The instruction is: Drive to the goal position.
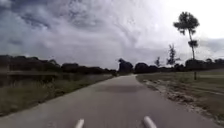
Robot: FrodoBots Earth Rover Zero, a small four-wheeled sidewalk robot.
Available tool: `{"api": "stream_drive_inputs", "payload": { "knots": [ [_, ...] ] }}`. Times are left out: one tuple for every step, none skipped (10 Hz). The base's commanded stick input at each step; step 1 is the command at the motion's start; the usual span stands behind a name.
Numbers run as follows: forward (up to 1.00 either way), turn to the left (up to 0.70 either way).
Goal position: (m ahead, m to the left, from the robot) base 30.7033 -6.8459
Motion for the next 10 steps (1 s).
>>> {"api": "stream_drive_inputs", "payload": {
  "knots": [
    [0.69, 0.03],
    [0.69, 0.03],
    [0.69, 0.03],
    [0.69, 0.03],
    [0.69, 0.03],
    [0.69, 0.03],
    [0.69, 0.05],
    [0.69, 0.21],
    [0.69, 0.35],
    [0.69, 0.35]
  ]
}}
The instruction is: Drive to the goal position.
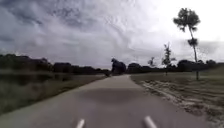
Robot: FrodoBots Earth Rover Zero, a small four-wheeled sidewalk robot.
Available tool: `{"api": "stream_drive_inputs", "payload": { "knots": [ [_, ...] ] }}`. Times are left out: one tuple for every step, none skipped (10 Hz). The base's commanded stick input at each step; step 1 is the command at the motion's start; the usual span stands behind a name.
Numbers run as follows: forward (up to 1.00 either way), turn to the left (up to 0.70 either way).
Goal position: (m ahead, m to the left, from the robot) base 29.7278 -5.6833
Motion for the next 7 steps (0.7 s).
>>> {"api": "stream_drive_inputs", "payload": {
  "knots": [
    [0.69, 0.35],
    [0.69, 0.35],
    [0.69, 0.35],
    [0.69, 0.04],
    [0.69, 0.03],
    [0.69, 0.03],
    [0.69, 0.03]
  ]
}}
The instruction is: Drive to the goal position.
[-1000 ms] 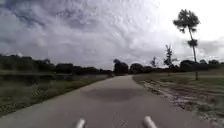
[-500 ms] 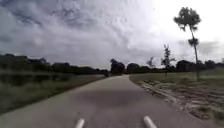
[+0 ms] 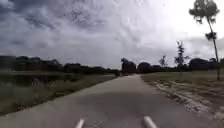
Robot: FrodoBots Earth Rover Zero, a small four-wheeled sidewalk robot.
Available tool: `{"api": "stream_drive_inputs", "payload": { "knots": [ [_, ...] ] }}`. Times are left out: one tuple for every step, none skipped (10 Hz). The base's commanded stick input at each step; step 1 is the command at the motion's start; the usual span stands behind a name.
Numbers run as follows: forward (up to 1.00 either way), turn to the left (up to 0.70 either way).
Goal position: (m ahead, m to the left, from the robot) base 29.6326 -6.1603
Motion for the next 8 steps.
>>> {"api": "stream_drive_inputs", "payload": {
  "knots": [
    [0.69, 0.03],
    [0.69, 0.03],
    [0.69, 0.03],
    [0.69, 0.03],
    [0.69, 0.03],
    [0.69, 0.03],
    [0.69, 0.03],
    [0.69, 0.03]
  ]
}}
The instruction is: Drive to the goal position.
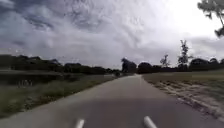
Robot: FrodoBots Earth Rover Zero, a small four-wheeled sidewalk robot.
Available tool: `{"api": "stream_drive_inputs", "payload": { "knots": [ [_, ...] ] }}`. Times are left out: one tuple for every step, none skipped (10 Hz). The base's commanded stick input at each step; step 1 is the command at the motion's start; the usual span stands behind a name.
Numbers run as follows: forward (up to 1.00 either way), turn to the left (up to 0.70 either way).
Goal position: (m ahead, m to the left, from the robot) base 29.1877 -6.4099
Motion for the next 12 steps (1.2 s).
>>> {"api": "stream_drive_inputs", "payload": {
  "knots": [
    [0.69, 0.03],
    [0.69, 0.03],
    [0.69, 0.03],
    [0.69, 0.03],
    [0.69, 0.03],
    [0.69, 0.03],
    [0.69, 0.03],
    [0.69, 0.03],
    [0.69, 0.03],
    [0.69, 0.03],
    [0.69, 0.03],
    [0.69, 0.03]
  ]
}}
